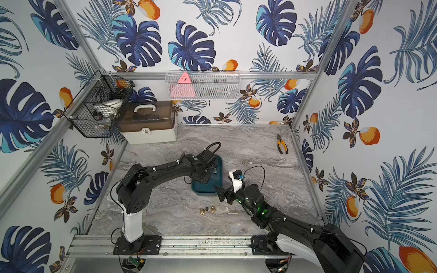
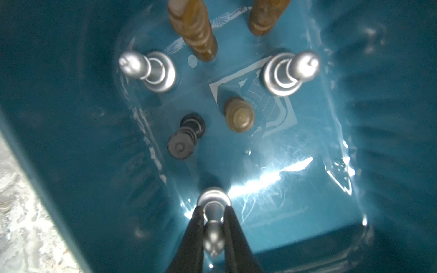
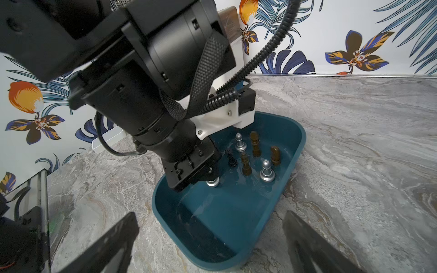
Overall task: Put the chess pieces into the storage box
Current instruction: Place the chess piece in the storage box.
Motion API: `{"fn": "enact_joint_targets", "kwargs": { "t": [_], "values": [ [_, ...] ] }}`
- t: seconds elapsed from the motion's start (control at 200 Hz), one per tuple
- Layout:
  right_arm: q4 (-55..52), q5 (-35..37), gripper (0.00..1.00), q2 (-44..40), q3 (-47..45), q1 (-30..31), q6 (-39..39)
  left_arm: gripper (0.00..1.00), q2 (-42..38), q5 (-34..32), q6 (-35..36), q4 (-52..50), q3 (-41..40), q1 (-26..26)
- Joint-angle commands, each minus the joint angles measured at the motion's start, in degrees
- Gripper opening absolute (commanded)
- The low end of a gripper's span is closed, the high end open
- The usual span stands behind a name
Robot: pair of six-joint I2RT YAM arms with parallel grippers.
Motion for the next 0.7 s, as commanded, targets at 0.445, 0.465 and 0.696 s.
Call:
{"fn": "enact_joint_targets", "kwargs": {
  "t": [0.445, 0.465, 0.696],
  "values": [
    [0.5, 0.0, 0.97, 0.0, 0.5, 0.1, 0.6, 0.20, 0.4, -0.1, -0.1, 1.9, -1.2, 0.2],
    [0.5, 0.0, 0.97, 0.0, 0.5, 0.0, 0.6, 0.20, 0.4, -0.1, -0.1, 2.0, -1.3, 0.2],
    [0.4, -0.2, 0.98, 0.2, 0.6, 0.1, 0.6, 0.31, 0.0, -0.1, -0.3, 2.1, -1.3, 0.2]
  ]
}}
